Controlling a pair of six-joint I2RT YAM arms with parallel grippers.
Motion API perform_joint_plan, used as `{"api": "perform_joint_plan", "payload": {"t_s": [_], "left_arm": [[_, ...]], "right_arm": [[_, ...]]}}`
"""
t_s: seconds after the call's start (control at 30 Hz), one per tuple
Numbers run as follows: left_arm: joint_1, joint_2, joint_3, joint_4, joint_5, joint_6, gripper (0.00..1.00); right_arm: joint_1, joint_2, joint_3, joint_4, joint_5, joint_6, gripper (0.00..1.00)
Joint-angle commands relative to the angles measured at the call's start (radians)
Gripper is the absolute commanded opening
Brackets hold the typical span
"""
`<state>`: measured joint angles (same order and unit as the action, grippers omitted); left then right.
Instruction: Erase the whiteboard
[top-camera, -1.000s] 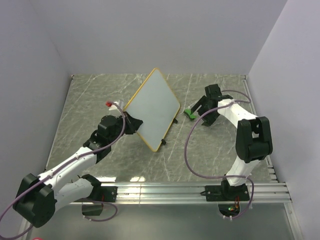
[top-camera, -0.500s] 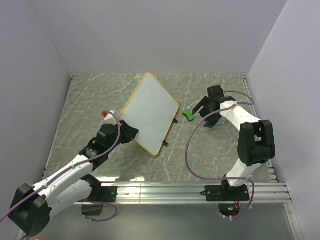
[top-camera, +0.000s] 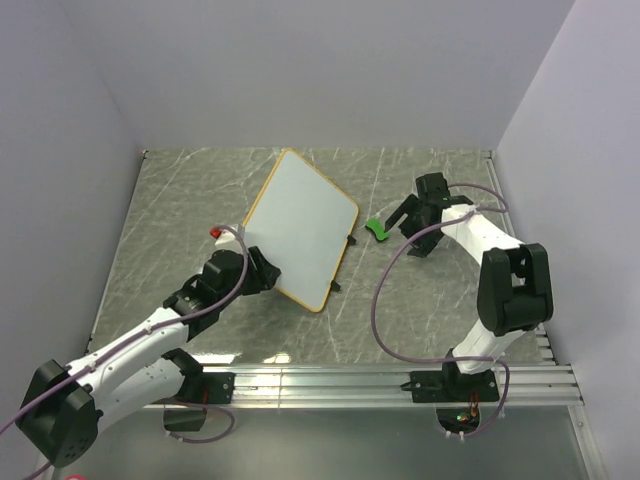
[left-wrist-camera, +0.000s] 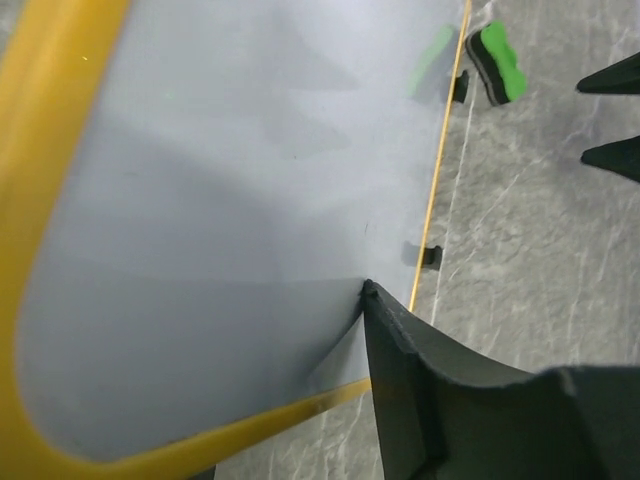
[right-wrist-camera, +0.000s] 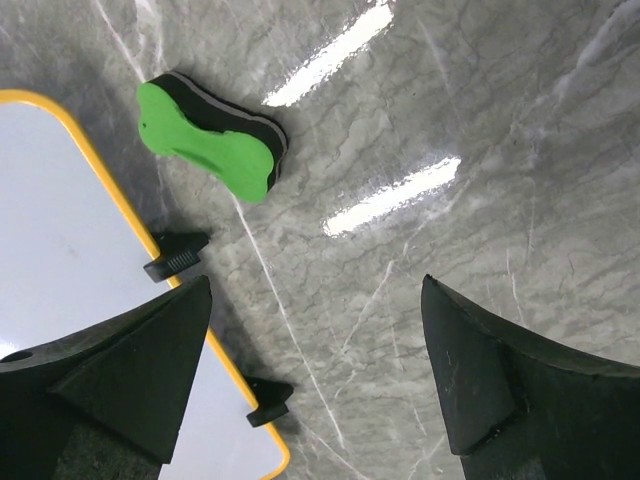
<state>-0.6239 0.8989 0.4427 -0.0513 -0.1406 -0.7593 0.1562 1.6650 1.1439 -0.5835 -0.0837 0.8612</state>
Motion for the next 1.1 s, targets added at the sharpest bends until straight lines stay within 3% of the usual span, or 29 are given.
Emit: {"api": "perform_joint_plan", "payload": {"t_s": [0.0,0.4,0.6,1.07], "left_arm": [[-0.022,0.015,0.054,-0.125,0.018,0.067,0.58],[-0.022,-0.012,0.254,-0.254,-0.016,0.110,0.72],[-0.022,-0.018,0.411,-0.387,-0.063,0.129,0.87],[-0.020,-0.118,0.439,-0.651,-0.195,0.118,0.90]], "right_arm": [[-0.012,-0.056,-0.015,0.022,-0.002,-0.019,0.92],[-0.014,-0.091,-0.035,0.048,-0.017,-0.022,0.93],[-0.012,-0.119,-0.024,0.040,-0.019,-0.057,0.95],[-0.012,-0.309,-0.142,0.096,-0.091,-0.080,0.95]]}}
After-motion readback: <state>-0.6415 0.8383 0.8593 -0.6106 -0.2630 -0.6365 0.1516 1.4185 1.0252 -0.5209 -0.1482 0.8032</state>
